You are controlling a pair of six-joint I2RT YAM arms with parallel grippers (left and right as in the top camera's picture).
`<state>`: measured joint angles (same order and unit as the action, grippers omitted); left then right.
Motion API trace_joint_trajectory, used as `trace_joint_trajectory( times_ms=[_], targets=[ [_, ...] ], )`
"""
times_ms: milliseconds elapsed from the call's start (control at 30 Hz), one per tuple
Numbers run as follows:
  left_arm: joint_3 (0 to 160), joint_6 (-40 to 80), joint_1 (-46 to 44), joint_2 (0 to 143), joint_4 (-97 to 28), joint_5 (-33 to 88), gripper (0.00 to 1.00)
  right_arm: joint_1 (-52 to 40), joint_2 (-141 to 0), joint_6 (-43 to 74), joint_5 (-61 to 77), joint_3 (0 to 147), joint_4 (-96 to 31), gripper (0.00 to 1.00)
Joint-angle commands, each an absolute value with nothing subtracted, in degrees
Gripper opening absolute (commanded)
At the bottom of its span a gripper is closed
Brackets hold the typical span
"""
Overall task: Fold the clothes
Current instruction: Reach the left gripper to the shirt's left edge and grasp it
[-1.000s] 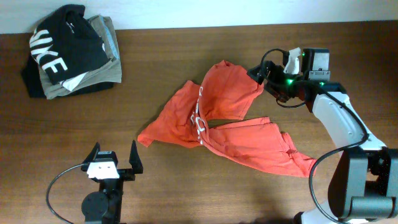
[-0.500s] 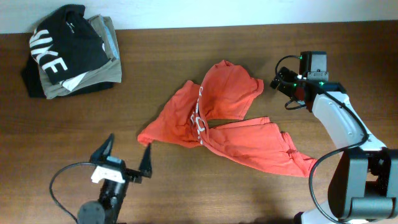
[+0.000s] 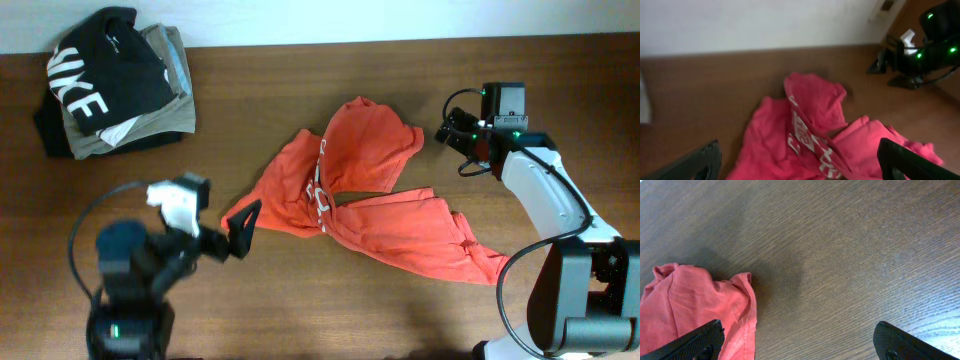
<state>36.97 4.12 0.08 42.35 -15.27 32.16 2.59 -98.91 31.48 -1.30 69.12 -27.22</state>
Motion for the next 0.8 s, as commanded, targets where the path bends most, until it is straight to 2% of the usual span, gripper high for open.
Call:
trace_joint_trajectory(
  times_ms=[0, 100, 200, 267, 400, 500, 667, 767],
  targets=[
    [40.95, 3.42, 0.27, 52.62, -15.88, 43.13, 0.99, 2.66, -98.21, 31.40, -1.98, 69.54, -27.24, 0.99],
    [41.08, 4.62, 0.27, 58.89, -17.76, 41.36, 0.99, 2.66, -98.21, 31.40, -1.98, 69.54, -27.24, 0.99],
    [44.66, 7.22, -0.80, 62.67, -30.33, 24.34, 0.99, 2.66, -98.21, 31.83, -1.98, 69.54, -27.24, 0.99],
    [48.77, 7.29, -5.43, 66.83, -40.66, 10.41, 0.99, 2.66, -98.21, 32.01, -1.96, 69.54, -27.24, 0.99],
    [48.90, 7.25, -9.37, 72.69, -41.67, 3.79, 0.99, 2.66, -98.21, 32.01, -1.96, 69.54, -27.29, 0.99],
    [48.90, 8.97, -8.16, 78.48, -41.36, -14.33, 0.99, 2.66, -98.21, 32.01, -1.96, 69.54, -27.29, 0.99],
    [48.90, 9.10, -6.81, 89.58, -37.80, -1.78, 0.99, 2.66, -98.21, 32.01, -1.98, 69.54, -27.27, 0.99],
    [48.90, 11.07, -6.85, 93.97, -35.18, -1.63, 0.99, 2.66, -98.21, 32.01, -0.99, 69.54, -27.27, 0.99]
  ],
)
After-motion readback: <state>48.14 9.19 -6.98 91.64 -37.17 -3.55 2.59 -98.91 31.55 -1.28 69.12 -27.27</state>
